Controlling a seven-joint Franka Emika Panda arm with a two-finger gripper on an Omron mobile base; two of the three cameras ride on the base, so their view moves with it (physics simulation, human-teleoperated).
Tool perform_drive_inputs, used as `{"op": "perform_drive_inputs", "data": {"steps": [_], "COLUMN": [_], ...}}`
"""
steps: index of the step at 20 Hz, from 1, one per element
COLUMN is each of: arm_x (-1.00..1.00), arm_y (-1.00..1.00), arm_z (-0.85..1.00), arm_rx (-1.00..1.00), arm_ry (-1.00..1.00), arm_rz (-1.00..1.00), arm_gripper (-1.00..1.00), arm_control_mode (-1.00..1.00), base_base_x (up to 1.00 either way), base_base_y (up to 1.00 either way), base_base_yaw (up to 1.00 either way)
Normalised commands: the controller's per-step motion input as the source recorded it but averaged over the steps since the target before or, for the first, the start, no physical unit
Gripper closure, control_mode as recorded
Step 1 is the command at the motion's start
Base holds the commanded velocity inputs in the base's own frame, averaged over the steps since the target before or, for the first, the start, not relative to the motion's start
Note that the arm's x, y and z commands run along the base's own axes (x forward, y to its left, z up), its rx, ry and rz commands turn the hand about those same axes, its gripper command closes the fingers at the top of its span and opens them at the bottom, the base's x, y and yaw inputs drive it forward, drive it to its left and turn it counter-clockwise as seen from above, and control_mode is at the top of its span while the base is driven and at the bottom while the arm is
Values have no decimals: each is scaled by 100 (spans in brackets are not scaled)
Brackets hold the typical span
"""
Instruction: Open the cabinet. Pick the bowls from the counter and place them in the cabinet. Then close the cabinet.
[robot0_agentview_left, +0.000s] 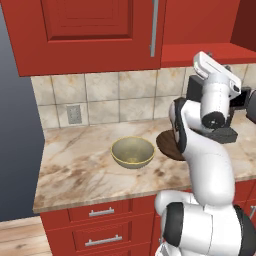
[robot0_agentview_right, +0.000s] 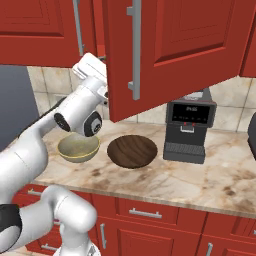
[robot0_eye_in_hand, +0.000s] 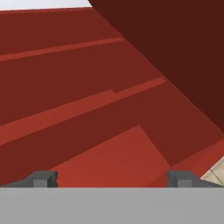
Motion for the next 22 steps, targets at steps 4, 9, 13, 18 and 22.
{"op": "perform_drive_inputs", "data": {"steps": [4,9,13,18,22], "arm_x": [21,0,0,-23,-27], "arm_y": [-35,-25,-19,-22,-17], "arm_z": [0,0,0,8,41], "arm_rx": [0,0,0,1,0], "arm_ry": [0,0,0,-7,-8], "arm_rz": [-14,-23,-22,-22,-23], "arm_gripper": [-100,-100,-100,-100,-100], "arm_control_mode": [-100,-100,-100,-100,-100], "base_base_x": [0,0,0,0,0], "base_base_y": [0,0,0,0,0], "base_base_yaw": [0,0,0,0,0]}}
